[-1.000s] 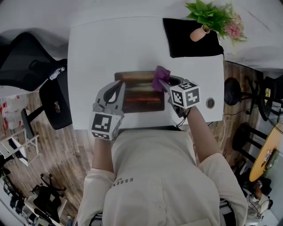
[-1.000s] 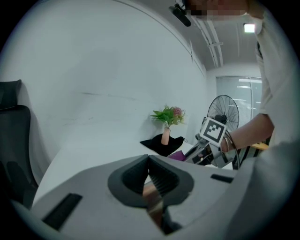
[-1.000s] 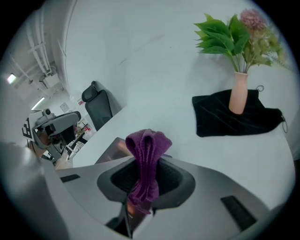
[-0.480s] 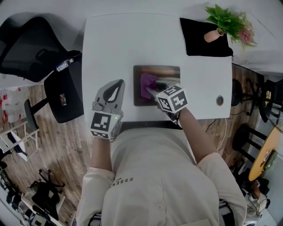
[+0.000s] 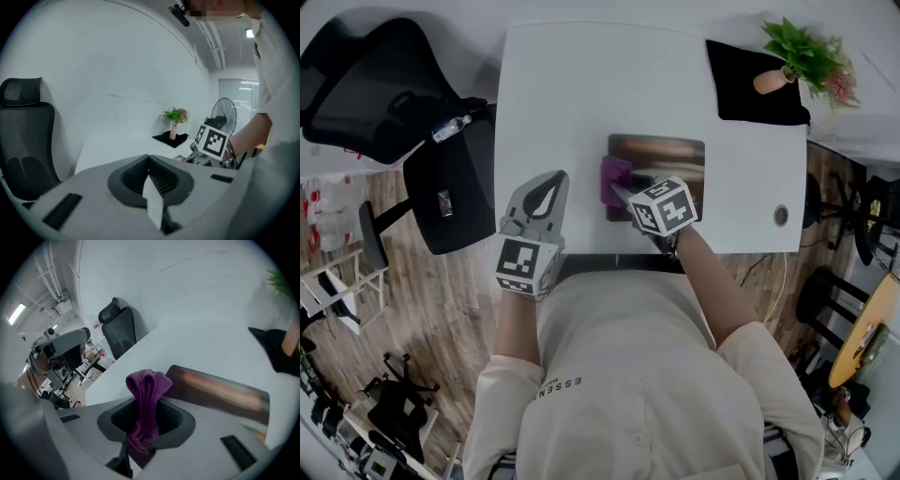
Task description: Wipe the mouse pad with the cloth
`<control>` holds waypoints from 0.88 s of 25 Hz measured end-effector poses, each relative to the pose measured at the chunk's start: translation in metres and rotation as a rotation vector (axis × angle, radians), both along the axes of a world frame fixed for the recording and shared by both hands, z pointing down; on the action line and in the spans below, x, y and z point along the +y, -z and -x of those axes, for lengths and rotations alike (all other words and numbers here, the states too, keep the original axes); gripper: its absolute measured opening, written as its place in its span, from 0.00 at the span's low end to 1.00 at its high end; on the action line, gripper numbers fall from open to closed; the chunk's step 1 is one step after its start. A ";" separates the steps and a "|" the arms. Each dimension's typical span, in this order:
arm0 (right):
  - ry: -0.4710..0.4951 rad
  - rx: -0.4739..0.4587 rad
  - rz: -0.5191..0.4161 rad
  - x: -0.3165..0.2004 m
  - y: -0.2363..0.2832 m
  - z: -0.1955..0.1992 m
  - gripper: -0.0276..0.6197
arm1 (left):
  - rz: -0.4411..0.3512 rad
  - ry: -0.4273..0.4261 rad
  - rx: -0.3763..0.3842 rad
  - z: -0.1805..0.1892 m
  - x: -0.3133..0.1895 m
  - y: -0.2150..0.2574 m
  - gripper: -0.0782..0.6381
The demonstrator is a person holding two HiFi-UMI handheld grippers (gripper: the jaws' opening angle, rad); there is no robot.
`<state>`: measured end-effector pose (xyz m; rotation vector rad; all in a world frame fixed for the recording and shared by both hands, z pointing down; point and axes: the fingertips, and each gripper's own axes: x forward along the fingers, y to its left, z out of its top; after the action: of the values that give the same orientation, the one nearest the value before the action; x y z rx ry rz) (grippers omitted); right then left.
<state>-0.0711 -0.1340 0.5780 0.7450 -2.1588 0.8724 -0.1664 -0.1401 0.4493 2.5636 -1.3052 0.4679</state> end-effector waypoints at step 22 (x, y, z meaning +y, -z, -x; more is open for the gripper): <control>-0.092 0.000 0.031 -0.011 -0.012 -0.083 0.20 | 0.004 -0.068 -0.010 -0.082 -0.010 -0.006 0.11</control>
<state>0.0119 -0.1446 0.5896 0.8342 -2.1206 0.9510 -0.0847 -0.1503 0.4553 2.6127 -1.2216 0.4960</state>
